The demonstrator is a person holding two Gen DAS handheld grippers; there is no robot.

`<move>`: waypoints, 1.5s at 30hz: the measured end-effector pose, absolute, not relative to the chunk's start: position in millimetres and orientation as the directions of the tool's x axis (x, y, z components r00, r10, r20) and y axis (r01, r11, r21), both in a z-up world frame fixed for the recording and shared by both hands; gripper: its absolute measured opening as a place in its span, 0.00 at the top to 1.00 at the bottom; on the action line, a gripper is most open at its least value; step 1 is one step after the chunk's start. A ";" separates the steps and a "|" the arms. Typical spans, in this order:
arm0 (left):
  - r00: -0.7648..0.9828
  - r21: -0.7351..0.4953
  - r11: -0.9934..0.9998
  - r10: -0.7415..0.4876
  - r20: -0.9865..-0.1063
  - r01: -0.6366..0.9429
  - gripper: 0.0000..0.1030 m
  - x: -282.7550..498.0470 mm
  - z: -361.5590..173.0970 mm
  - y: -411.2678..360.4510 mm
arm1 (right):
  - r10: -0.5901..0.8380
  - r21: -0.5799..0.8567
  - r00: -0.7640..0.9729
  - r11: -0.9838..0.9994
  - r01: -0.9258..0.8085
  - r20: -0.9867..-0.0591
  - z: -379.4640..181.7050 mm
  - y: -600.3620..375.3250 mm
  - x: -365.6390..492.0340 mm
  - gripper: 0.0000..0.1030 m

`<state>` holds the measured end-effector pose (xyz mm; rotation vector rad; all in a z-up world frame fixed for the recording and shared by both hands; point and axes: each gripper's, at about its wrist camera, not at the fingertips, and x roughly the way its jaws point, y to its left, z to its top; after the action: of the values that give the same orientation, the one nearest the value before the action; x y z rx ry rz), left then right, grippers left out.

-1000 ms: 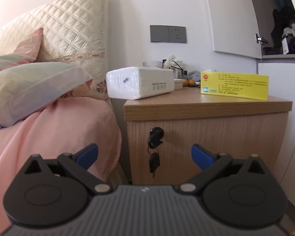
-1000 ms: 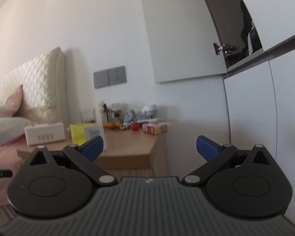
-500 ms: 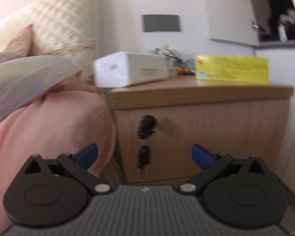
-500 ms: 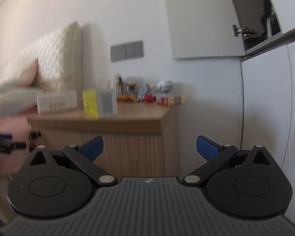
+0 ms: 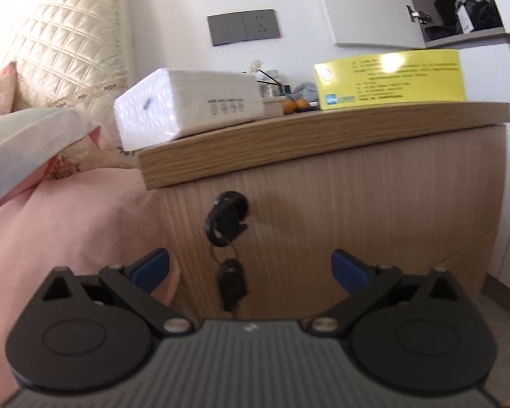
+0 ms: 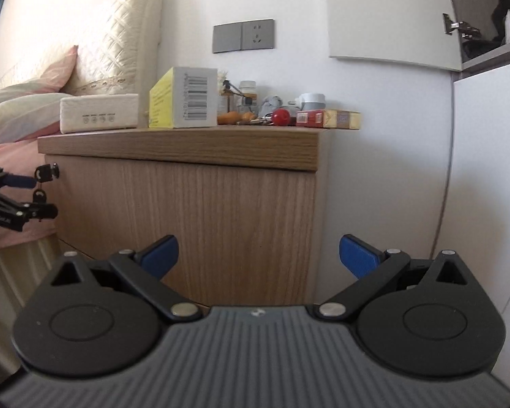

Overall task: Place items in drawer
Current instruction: 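Lower the left tool toward the black knob on the drawer front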

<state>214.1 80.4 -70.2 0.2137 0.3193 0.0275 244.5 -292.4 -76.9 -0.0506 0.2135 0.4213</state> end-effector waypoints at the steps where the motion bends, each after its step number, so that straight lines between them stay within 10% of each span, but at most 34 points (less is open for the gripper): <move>1: 0.950 0.207 0.978 0.061 -0.308 0.005 0.01 216.7 -70.4 83.1 | 0.402 -0.006 0.889 0.911 -0.413 -0.216 -77.4 -291.7 246.2 0.00; 45: 0.939 0.193 0.975 -0.041 -0.342 0.113 0.00 248.6 -71.5 99.1 | 0.415 0.025 0.894 0.908 -0.417 -0.169 -71.8 -274.7 272.2 0.00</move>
<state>248.6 99.1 -71.5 0.2128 0.3438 -0.0793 272.2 -274.7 -71.8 -0.0121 0.1727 0.4318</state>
